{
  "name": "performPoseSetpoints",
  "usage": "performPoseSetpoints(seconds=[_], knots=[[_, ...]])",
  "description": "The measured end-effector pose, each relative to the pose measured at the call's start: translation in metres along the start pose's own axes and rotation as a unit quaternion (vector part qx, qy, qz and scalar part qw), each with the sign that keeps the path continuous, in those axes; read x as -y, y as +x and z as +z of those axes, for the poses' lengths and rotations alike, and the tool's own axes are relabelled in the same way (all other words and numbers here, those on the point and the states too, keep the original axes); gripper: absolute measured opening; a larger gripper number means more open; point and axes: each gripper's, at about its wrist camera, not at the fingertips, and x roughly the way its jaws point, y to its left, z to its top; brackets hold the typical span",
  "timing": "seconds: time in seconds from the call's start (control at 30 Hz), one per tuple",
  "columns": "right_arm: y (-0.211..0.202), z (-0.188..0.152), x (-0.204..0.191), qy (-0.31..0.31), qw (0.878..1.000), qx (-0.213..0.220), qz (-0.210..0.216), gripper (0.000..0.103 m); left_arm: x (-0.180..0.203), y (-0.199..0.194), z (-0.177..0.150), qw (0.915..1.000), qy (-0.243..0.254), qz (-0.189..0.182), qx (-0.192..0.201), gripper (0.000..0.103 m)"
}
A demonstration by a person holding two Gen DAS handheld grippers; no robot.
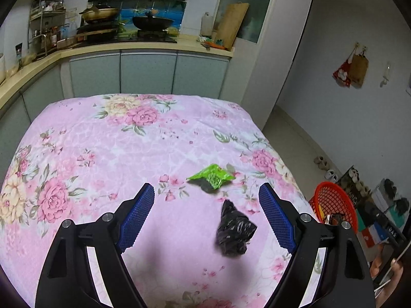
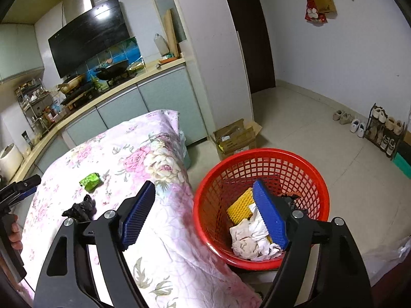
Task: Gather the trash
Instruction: 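Return the left tool to the quilt and grasp the black plastic bag, then grasp the green pea snack bag with the right tool while the left tool holds the black bag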
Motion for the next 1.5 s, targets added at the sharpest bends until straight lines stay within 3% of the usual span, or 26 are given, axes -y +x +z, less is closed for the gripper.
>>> performPoseSetpoints(seconds=[0.3, 0.6, 0.77, 0.87, 0.97, 1.17, 1.5], knots=[[0.000, -0.005, -0.001, -0.012, 1.000, -0.010, -0.007, 0.078, 0.037, 0.044, -0.026, 0.9963, 0.044, -0.039, -0.063, 0.081], [-0.002, -0.007, 0.003, -0.009, 1.000, -0.013, -0.008, 0.078, 0.044, 0.086, -0.043, 0.9939, 0.052, -0.032, -0.092, 0.079], [0.001, -0.007, 0.001, -0.005, 1.000, -0.017, -0.004, 0.078, 0.039, 0.092, -0.047, 0.9929, 0.052, -0.030, -0.103, 0.050], [0.003, -0.007, -0.004, -0.011, 1.000, -0.019, 0.000, 0.078, 0.035, 0.091, -0.047, 0.9930, 0.048, -0.033, -0.103, 0.039], [0.006, -0.006, -0.013, -0.019, 1.000, -0.020, 0.006, 0.078, 0.029, 0.084, -0.047, 0.9939, 0.045, -0.032, -0.096, 0.037], [0.011, 0.002, -0.036, -0.043, 0.999, -0.019, 0.022, 0.078, 0.010, 0.057, -0.043, 0.9975, 0.026, -0.019, -0.063, 0.036], [0.037, 0.016, -0.104, -0.114, 0.991, -0.025, 0.072, 0.078, -0.048, 0.002, -0.040, 0.9980, -0.038, 0.049, 0.003, 0.036]])
